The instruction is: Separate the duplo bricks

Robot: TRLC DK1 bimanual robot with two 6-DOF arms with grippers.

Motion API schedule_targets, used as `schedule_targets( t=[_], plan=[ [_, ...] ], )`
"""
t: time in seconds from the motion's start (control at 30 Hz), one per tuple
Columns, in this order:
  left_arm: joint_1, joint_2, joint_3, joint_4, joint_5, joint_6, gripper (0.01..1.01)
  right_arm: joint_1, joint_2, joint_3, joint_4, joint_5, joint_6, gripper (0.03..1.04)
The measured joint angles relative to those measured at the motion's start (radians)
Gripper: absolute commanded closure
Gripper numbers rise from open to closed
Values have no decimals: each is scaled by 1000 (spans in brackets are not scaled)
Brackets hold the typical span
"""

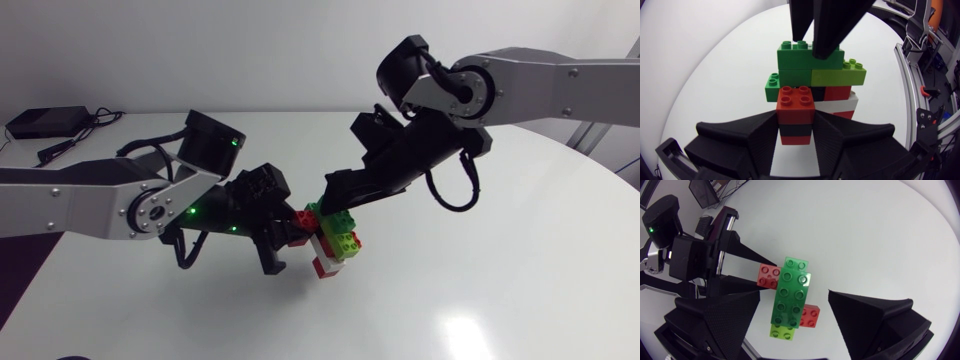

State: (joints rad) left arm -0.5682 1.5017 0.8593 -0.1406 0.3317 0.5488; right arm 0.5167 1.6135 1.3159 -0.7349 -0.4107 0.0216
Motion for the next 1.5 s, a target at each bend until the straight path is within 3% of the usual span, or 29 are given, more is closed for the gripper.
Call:
schedule_targets(
  t=[0.1, 0.33, 0.6, 0.87, 0.97, 1.1, 1.5],
  plan=[
    [-1, 11, 21, 2, 0, -5, 713, 7, 0, 5, 0, 4, 0, 136],
    [-1, 17, 27, 7, -4, -16, 713, 8, 0, 10, 1, 19, 4, 249],
    [-8, 17, 27, 7, -20, -20, 715, 8, -14, -3, 50, 46, 14, 584],
    [-21, 17, 27, 6, -28, -27, 715, 8, -25, -16, 61, 59, 15, 593],
    [-22, 17, 27, 6, -31, -27, 715, 8, -25, -23, 61, 60, 15, 533],
    [-23, 17, 27, 6, -34, -30, 715, 8, -25, -32, 61, 60, 15, 531],
    [-38, 17, 27, 7, -58, -46, 715, 7, -25, -46, 63, 41, 46, 711]
  ],
)
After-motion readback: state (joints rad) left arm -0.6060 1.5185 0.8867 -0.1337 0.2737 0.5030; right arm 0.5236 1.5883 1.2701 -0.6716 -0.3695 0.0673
